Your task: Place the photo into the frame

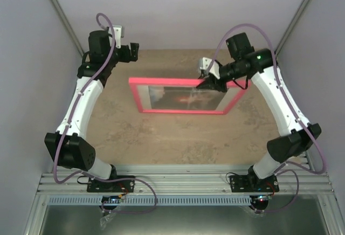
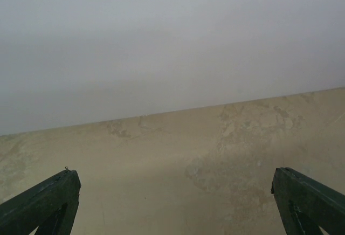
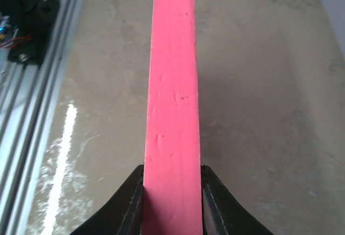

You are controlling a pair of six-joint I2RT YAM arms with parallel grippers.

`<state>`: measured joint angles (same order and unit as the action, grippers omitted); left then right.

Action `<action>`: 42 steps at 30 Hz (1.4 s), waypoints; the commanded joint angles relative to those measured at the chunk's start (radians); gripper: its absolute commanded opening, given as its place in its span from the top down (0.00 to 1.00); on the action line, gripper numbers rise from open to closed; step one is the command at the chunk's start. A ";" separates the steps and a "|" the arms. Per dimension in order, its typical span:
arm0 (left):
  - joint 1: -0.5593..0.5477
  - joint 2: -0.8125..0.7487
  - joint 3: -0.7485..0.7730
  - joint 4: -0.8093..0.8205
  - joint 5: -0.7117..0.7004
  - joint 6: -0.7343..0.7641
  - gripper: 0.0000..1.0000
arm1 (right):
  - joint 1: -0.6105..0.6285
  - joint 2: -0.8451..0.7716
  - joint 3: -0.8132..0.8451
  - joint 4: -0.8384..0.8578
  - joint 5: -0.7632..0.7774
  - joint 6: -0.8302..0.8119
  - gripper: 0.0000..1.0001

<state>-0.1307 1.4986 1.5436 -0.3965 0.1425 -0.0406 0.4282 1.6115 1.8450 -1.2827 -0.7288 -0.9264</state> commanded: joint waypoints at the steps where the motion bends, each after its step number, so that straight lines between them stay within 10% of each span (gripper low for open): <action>1: 0.008 0.003 -0.021 0.019 -0.006 -0.003 0.01 | -0.112 0.216 0.009 -0.061 -0.183 0.061 0.99; 13: 0.023 0.080 -0.038 -0.040 -0.042 0.074 0.01 | -0.331 0.709 0.359 -0.061 -0.342 0.152 0.99; 21: 0.061 0.127 -0.039 -0.081 -0.067 0.130 0.01 | -0.417 0.837 0.305 0.012 -0.510 0.328 0.99; 42: 0.065 0.118 -0.225 -0.134 -0.010 0.173 0.02 | -0.548 0.434 -0.762 1.722 -0.446 1.799 0.99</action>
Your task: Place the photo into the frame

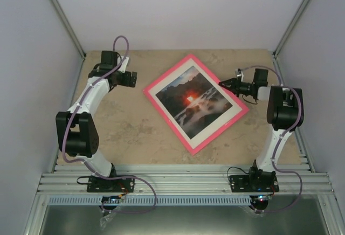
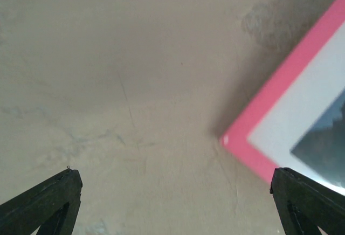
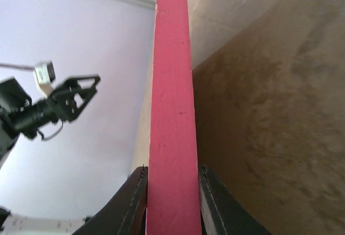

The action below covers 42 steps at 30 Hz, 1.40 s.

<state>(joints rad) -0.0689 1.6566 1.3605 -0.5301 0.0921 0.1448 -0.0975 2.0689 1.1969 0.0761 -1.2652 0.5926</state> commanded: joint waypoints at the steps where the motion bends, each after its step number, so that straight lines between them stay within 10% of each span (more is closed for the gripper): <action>1: 0.003 -0.044 -0.056 0.001 0.052 -0.018 0.02 | -0.025 -0.037 -0.151 0.415 0.119 0.318 0.99; 11: 0.007 -0.076 -0.163 0.013 0.144 -0.083 0.02 | 0.020 -0.150 -0.479 0.833 0.310 0.597 1.00; 24: 0.022 -0.008 -0.247 0.012 0.350 -0.208 0.07 | 0.175 -0.274 -0.693 0.862 0.583 0.571 0.99; 32: 0.025 0.033 -0.256 0.023 0.361 -0.250 0.06 | 0.189 -0.304 -0.662 0.631 0.581 0.394 0.30; 42: 0.030 0.059 -0.302 0.036 0.353 -0.270 0.09 | 0.173 -0.286 -0.277 -0.244 0.618 -0.468 0.10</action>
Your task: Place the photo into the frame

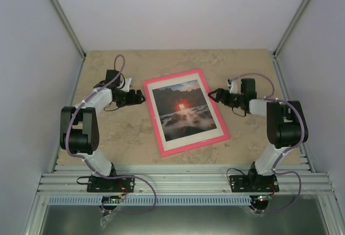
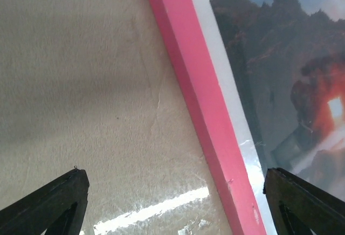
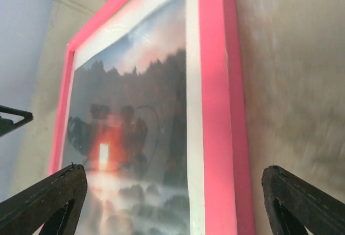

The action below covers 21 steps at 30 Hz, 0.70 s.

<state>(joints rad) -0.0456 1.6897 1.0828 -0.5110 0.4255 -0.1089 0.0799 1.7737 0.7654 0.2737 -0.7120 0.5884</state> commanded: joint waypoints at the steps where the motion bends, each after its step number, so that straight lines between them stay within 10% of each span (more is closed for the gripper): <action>1: 0.006 0.033 -0.026 0.016 0.025 -0.016 0.09 | -0.005 0.021 0.189 -0.517 0.095 -0.529 0.10; 21: -0.036 0.211 0.036 0.026 0.165 0.011 0.41 | 0.032 0.212 0.311 -0.933 -0.080 -0.846 0.21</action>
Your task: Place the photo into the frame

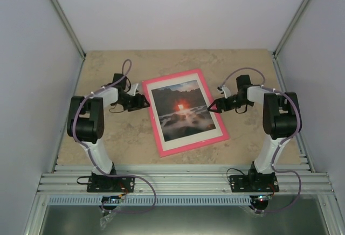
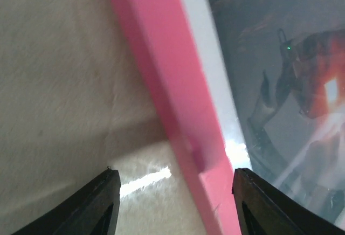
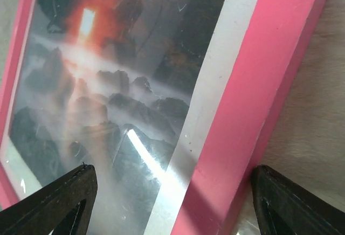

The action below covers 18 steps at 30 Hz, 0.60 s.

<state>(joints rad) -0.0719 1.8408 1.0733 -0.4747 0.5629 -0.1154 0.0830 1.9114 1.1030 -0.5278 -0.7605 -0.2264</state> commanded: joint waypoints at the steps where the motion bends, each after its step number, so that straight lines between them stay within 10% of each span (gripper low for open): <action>1: -0.010 0.073 0.065 -0.016 0.028 0.021 0.44 | 0.040 0.073 -0.026 -0.129 -0.039 -0.029 0.21; 18: -0.014 0.187 0.201 -0.038 0.026 0.066 0.63 | 0.134 -0.005 -0.126 -0.050 -0.018 0.004 0.23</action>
<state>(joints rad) -0.0624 2.0060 1.2804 -0.4915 0.5507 -0.0711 0.1772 1.8702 1.0195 -0.5243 -0.8295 -0.2329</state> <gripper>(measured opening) 0.373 0.777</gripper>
